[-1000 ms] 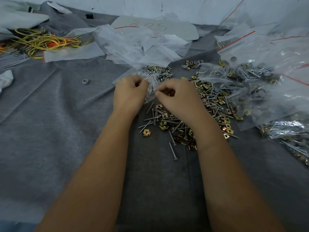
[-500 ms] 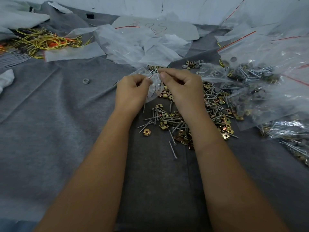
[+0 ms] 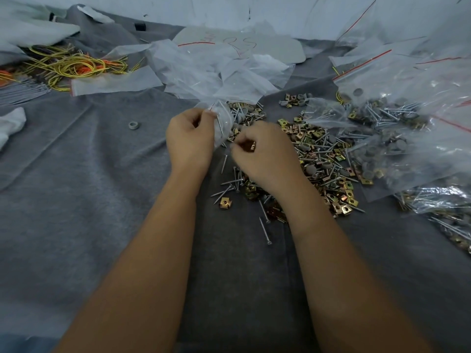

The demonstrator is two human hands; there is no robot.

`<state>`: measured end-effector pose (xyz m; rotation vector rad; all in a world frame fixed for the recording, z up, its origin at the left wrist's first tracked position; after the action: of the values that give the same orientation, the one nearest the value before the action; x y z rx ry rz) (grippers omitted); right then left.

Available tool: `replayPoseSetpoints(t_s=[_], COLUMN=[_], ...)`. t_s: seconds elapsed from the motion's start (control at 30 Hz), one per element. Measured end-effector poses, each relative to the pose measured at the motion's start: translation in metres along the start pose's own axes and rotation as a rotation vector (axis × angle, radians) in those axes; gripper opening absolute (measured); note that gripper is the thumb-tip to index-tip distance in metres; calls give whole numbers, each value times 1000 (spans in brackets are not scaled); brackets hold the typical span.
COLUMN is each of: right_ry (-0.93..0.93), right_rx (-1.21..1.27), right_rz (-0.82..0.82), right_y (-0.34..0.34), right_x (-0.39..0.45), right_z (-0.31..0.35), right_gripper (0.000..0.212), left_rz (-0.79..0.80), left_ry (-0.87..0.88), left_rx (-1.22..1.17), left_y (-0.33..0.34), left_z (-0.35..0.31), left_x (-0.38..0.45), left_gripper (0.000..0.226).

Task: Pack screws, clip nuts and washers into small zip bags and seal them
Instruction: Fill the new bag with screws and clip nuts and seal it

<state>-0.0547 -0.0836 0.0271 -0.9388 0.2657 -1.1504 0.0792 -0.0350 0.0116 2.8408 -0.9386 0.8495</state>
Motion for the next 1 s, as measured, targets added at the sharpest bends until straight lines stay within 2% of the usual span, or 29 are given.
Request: replayPoseSetpoints(t_s=[0.13,0.23,0.37,0.43,0.63,0.73,0.87,1.0], right_ry=[-62,-74,-66,-51,112,8,-69,-71], right_rx=[-404,-424,-403,-367,-48,117,165,209], right_rz=[73,41,44,15,-243,-235,-167,-108], right_y=[16,17,15,13,-16,-19,-12,-7], right_x=[-5,-5,-4,-4,-2,0,2,2], right_z=[7,10,9,9,-4,-1,1,1], right_gripper=[43,35,20,15,8,4,7,24], left_rz=[-93,-126,-65,-27,-1,66,132,162], left_ry=[74,135,97,73,44,48,73,90], left_rx=[-13,-13,-15,-4,9,-32,-10,-4], left_y=[-5,-7,-4,-2,-1,4,8,9], left_z=[-8,-14,-8,-4,0,-2,-6,-7], left_x=[-1,-2,-1,-1,0,-1,-4,-4], left_gripper=[29,30,29,29,23,22,21,24])
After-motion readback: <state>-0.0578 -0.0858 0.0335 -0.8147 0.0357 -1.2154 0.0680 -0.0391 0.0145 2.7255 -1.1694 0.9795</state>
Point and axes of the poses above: each hand's wrist, its own x-axis towards the middle knuckle, its own y-axis out of the palm, z = x × y, the point moved 5 cm from there along x, towards the middle knuckle, and after that the axes turned 15 degrees about y, right-handed, at the moved point
